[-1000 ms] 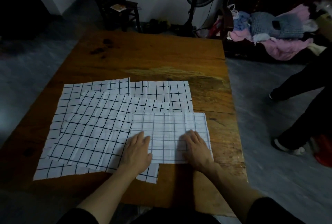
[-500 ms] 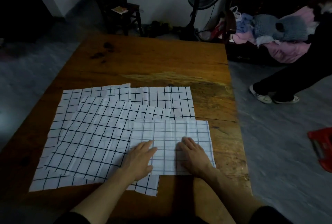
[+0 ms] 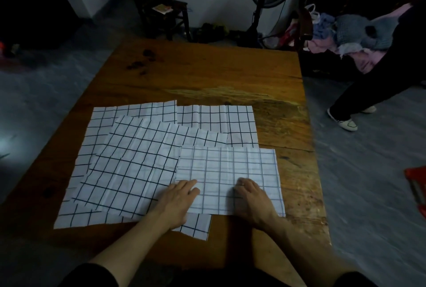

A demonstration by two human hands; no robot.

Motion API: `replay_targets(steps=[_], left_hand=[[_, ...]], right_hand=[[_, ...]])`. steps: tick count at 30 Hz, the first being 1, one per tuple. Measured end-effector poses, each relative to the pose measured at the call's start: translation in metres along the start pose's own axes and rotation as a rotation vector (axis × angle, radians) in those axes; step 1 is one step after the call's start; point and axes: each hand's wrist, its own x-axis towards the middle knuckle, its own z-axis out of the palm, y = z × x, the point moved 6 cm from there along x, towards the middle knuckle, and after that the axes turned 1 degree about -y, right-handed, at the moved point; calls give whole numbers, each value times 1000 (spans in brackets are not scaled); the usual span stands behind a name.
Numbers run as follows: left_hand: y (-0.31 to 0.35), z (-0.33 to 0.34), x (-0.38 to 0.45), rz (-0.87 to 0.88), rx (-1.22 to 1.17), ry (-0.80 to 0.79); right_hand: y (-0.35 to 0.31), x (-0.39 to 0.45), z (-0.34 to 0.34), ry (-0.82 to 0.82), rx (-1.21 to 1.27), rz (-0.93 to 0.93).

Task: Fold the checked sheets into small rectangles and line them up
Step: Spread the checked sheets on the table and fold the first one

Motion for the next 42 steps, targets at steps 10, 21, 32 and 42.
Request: replay_targets(steps=[10,21,32,42], left_hand=[[0,2,1,-84,106,14],[-3,-83,-8,-16,-189,481],[44,-205,-8,179,-399,651],[-13,-197,13,68,-435,572]], right_hand=[[2,-3,0,-86,-9,87],[-27,1,-52,22,190,-8],[-69,-2,-167,419,134,-130],[-34,-37,-240,661,291,-126]])
